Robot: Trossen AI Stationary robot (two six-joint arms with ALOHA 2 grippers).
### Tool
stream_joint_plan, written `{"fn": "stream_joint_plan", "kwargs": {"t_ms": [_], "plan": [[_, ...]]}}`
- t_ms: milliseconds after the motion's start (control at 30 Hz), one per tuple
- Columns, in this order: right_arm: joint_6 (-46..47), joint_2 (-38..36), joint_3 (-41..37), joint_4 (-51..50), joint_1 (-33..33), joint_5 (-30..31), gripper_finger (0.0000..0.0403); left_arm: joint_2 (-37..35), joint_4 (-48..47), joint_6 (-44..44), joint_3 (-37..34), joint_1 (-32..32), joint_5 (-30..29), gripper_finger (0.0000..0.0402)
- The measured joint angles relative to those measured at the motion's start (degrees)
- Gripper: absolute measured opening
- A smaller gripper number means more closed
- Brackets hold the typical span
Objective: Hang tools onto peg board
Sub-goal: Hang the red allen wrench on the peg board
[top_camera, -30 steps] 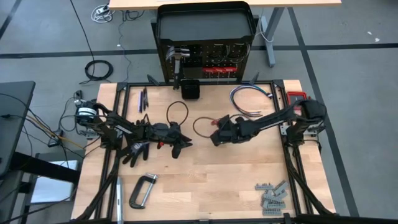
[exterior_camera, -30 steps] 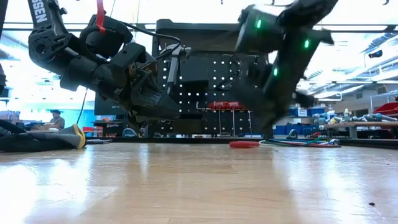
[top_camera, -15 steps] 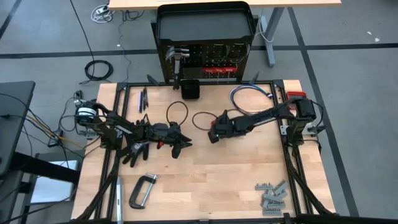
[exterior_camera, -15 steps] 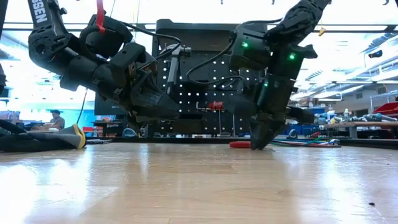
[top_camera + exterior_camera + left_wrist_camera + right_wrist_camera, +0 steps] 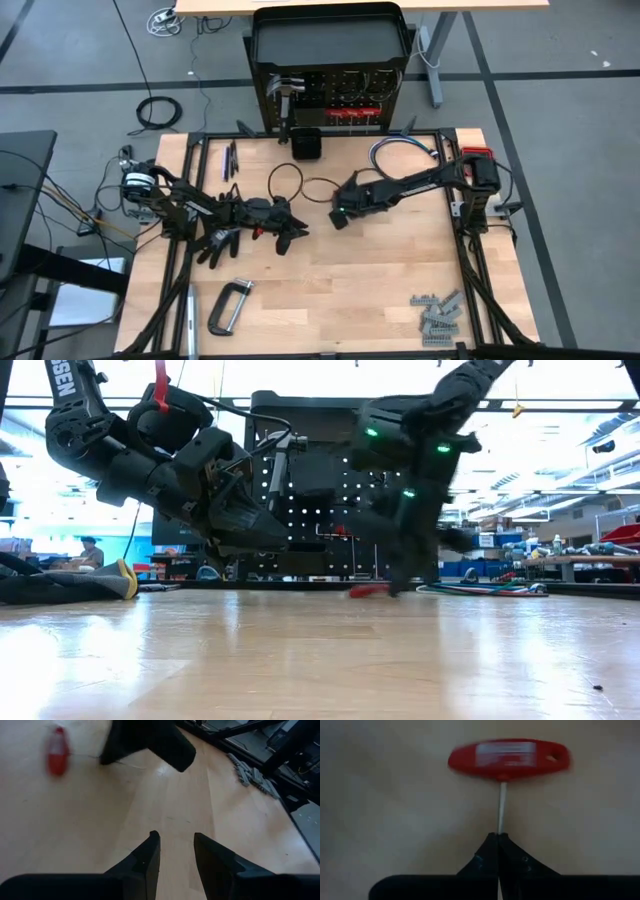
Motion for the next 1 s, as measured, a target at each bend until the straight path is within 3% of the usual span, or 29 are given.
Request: {"fn": "stream_joint_plan", "kwargs": {"t_ms": [133,333,500,667,1000], "plan": [[-7.13,-0.17,6.18,1.92,-1.96,4.90,0.0004,0.00,0.07,0.46,0.00,0.00,-1.23,0.0125],[-16.07,-0.16,6.47,10.97,-6.87,16.83,0.0002,0.00,-0.05,0.40,-0.02,0.00,-1.27,0.0125],[-22.89,-0.16,4.59,23.08,-11.25,20.47,0.0002,-0.02,-0.73,0.42,0.00,0.00,-1.27,0.0125],[-30.20,-0.22,4.70,33.90,-14.66,18.54,0.0002,-0.02,-1.06,0.81,-0.02,0.00,-1.29,0.0125],[-35.32,4.78,5.60,41.14,-18.54,14.53,0.0002,-0.02,-1.09,2.37,-0.02,0.00,-2.21,0.0125]]}}
